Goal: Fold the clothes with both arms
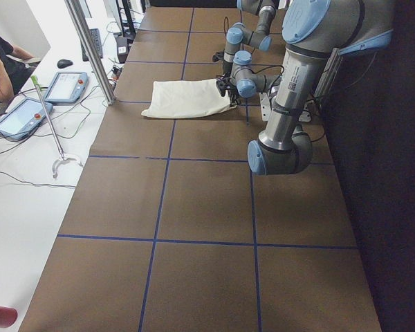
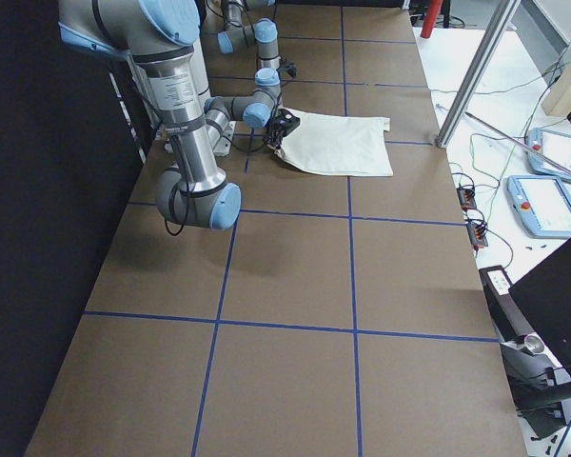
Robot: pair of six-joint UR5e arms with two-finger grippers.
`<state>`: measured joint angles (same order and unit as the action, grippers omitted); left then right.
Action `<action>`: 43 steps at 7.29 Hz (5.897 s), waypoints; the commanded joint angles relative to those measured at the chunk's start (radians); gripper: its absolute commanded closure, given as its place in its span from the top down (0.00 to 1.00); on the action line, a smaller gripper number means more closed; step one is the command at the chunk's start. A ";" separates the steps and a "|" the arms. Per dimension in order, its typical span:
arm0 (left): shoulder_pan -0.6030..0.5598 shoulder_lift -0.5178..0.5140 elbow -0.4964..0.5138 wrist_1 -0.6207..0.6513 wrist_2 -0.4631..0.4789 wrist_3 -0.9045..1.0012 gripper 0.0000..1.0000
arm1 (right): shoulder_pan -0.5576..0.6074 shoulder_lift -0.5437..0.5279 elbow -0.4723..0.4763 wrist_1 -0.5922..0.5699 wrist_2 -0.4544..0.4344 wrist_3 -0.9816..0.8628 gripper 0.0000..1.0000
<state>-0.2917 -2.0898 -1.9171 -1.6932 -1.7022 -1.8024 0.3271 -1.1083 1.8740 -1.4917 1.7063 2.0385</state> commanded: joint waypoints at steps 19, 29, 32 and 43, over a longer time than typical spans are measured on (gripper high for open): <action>-0.271 -0.081 0.237 -0.269 -0.076 0.020 0.00 | 0.303 0.227 -0.373 0.224 0.171 -0.060 0.00; -0.335 -0.118 0.363 -0.353 -0.073 0.037 0.16 | 0.382 0.303 -0.565 0.350 0.220 -0.075 0.90; -0.455 -0.157 0.492 -0.362 -0.138 0.198 0.99 | 0.506 0.307 -0.602 0.349 0.377 -0.156 1.00; -0.272 -0.064 0.426 -0.674 -0.255 0.014 0.99 | 0.555 0.263 -0.519 0.255 0.378 -0.380 1.00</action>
<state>-0.5939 -2.1559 -1.4970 -2.3708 -1.9609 -1.7896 0.8803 -0.8443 1.3510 -1.2334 2.0841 1.6624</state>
